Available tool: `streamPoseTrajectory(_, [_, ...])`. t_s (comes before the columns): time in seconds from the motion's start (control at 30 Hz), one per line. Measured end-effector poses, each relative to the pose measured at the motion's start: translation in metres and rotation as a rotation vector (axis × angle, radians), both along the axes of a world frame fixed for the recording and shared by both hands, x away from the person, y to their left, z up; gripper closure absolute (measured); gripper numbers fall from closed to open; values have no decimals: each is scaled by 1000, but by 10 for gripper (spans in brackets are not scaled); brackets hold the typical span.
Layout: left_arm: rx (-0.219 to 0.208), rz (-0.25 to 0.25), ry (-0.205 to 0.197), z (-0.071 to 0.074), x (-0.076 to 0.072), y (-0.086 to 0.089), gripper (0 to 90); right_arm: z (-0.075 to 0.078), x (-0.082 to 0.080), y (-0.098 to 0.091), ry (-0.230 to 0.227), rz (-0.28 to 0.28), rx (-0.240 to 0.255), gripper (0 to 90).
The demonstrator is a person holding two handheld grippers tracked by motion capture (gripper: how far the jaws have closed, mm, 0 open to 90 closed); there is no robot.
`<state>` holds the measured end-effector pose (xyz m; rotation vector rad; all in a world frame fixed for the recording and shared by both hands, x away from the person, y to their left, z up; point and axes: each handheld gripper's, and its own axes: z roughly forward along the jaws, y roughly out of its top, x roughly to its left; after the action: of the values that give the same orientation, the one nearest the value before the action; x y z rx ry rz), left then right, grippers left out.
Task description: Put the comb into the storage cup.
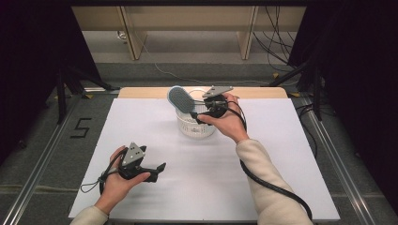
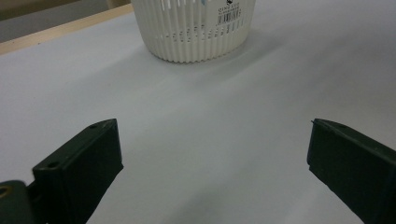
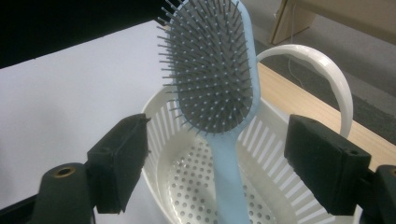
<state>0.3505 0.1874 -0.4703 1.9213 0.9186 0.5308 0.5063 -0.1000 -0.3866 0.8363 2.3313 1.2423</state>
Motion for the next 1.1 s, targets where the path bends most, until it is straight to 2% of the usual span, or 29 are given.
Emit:
streamPoseTrajectory(0.47, [1,5,0,0,0,0,26,2,-15,-30,8,57,43,154])
streamPoseTrajectory(0.6, [2,8,-2,-1,0,0,26,0,-20,-39,2,49,77,153])
streamPoseTrajectory(0.9, [4,12,-2,-1,0,1,26,-1,-31,-53,-26,48,115,142])
streamPoseTrajectory(1.1, [4,11,-1,-1,0,1,25,-4,-40,-62,-49,45,111,137])
